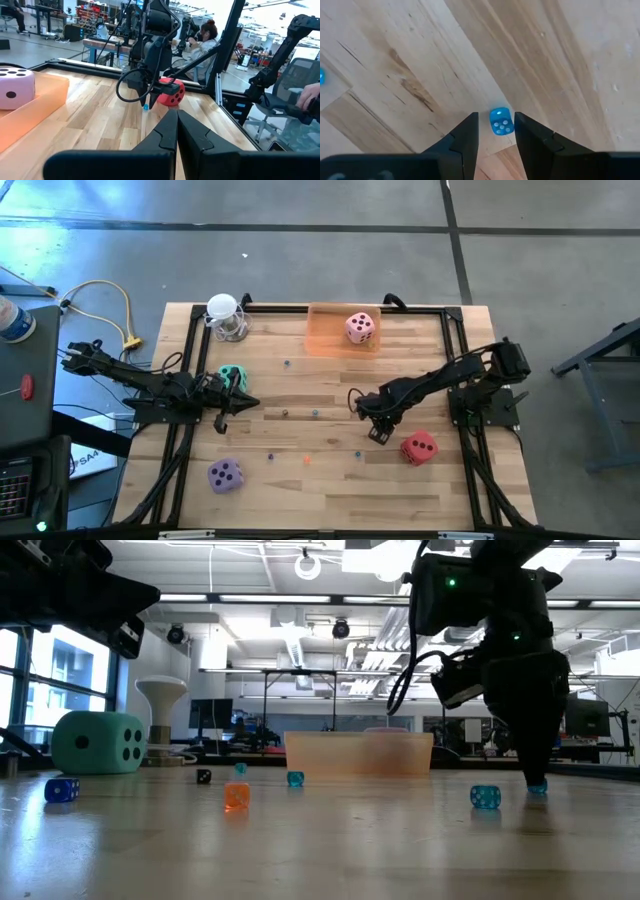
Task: Pick & Place Dice
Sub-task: Put the blue die into the orange bin
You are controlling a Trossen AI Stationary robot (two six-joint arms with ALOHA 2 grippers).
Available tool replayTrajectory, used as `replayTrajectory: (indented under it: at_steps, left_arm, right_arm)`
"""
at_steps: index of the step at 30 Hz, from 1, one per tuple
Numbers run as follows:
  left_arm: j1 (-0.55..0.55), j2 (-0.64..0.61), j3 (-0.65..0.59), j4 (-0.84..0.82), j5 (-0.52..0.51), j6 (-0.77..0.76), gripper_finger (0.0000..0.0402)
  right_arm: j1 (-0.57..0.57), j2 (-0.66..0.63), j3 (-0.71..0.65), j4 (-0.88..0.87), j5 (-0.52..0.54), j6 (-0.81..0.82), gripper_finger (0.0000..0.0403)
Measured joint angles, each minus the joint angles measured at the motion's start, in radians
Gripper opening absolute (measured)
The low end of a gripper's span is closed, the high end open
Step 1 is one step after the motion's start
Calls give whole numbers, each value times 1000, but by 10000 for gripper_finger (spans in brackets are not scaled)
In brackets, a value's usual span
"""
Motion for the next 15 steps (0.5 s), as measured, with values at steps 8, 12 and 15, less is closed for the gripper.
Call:
replayTrajectory:
  at_steps: [8, 12, 15]
  left_arm:
    - [0, 0, 0, 0, 0, 0, 0]
    - [0, 0, 0, 0, 0, 0, 0]
    - [0, 0, 0, 0, 0, 0, 0]
  right_arm:
    - [0, 0, 0, -1, 7, -28, 115]
    - [0, 0, 0, -2, 7, -44, 115]
    - [0, 0, -1, -6, 11, -50, 115]
